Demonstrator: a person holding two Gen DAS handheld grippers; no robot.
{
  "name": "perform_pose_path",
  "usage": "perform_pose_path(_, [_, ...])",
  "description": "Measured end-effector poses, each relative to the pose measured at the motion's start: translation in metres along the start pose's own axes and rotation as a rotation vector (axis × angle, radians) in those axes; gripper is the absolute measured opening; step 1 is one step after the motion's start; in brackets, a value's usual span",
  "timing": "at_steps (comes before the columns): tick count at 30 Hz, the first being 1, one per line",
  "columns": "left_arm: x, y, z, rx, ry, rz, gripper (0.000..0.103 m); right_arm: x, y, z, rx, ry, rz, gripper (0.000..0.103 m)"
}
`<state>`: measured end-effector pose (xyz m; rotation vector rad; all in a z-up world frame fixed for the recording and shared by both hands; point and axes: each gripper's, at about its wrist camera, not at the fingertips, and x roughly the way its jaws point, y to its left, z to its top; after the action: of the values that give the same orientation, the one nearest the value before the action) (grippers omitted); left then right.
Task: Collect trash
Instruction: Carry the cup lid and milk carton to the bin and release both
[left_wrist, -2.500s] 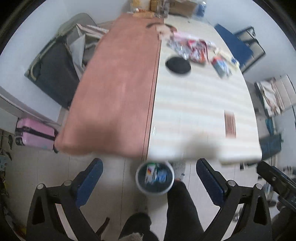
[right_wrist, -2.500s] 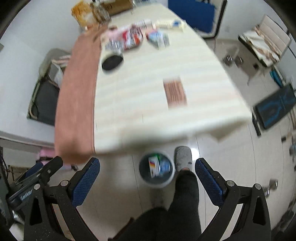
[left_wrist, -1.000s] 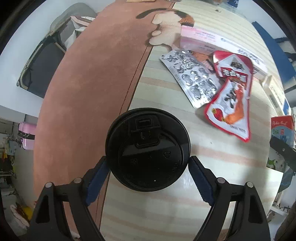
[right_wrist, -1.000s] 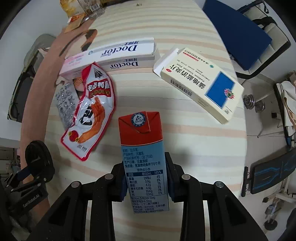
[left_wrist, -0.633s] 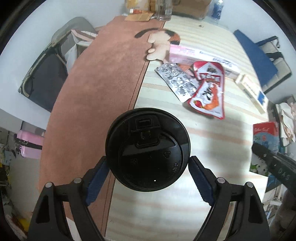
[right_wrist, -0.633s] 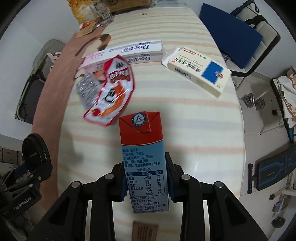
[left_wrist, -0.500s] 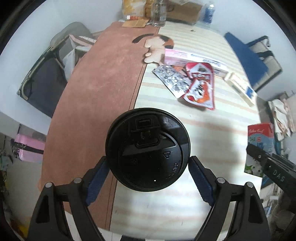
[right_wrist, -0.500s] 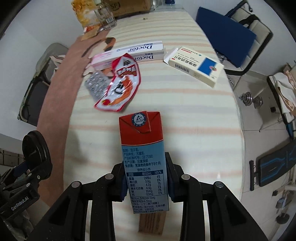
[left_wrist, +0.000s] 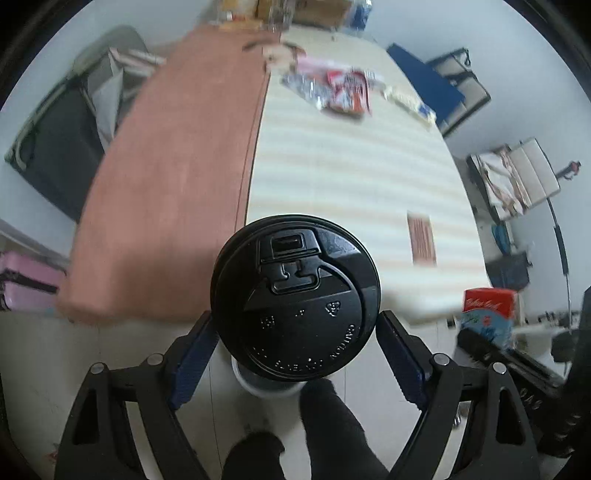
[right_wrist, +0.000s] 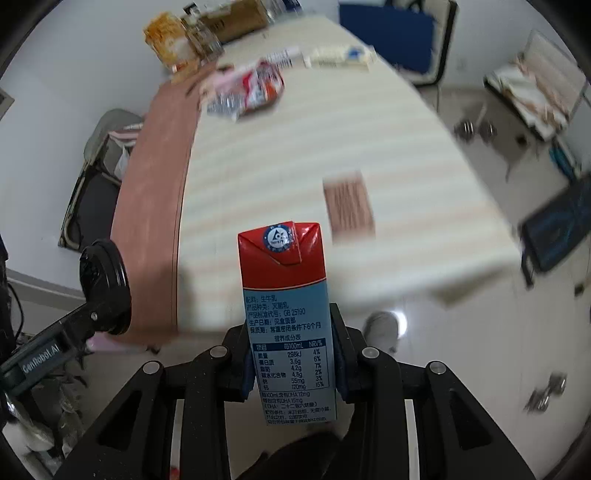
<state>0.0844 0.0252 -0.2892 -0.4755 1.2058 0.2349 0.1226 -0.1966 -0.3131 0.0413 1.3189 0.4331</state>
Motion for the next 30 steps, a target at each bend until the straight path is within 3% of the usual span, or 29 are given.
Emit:
perform_pose_path(3, [0.016,0.007,-0.031,-0.003,0.055,-0.010,0.085,0.024,-0.010,-0.040,0.028,0.059,0.009,0.034])
perform_pose_path(7, [0.067,0.022,-0.068,-0.037,0.155,-0.007,0.085,0.085,-0.029,-0.081,0.057,0.159,0.028,0.034])
perform_pose_path(12, [0.159,0.040,-0.106,-0.049,0.236,0.013,0.085,0.189,-0.057,-0.118,0.067,0.255,0.048,0.034])
perform_pose_path(15, [0.221,0.053,-0.124,-0.075,0.294,-0.015,0.087,0.259,-0.077,-0.143,0.065,0.293,0.061,0.035])
perform_pose_path(19, [0.302,0.081,-0.144,-0.132,0.338,-0.012,0.090,0.335,-0.098,-0.164,0.073,0.322,0.097,0.035])
perform_pose_path(20, [0.316,0.086,-0.146,-0.148,0.344,-0.014,0.092,0.351,-0.103,-0.169,0.073,0.322,0.098,0.036])
perform_pose_path(21, [0.331,0.092,-0.149,-0.161,0.349,-0.012,0.102,0.364,-0.108,-0.172,0.073,0.325,0.103,0.036])
perform_pose_path(24, [0.356,0.101,-0.155,-0.149,0.327,0.041,0.103,0.409,-0.118,-0.183,0.076,0.353,0.145,0.038])
perform_pose_path(29, [0.374,0.108,-0.167,-0.092,0.273,0.151,0.103,0.438,-0.125,-0.197,0.054,0.355,0.128,0.073])
perform_pose_path(30, [0.376,0.109,-0.169,-0.090,0.271,0.171,0.103,0.439,-0.125,-0.201,0.047,0.357,0.110,0.085])
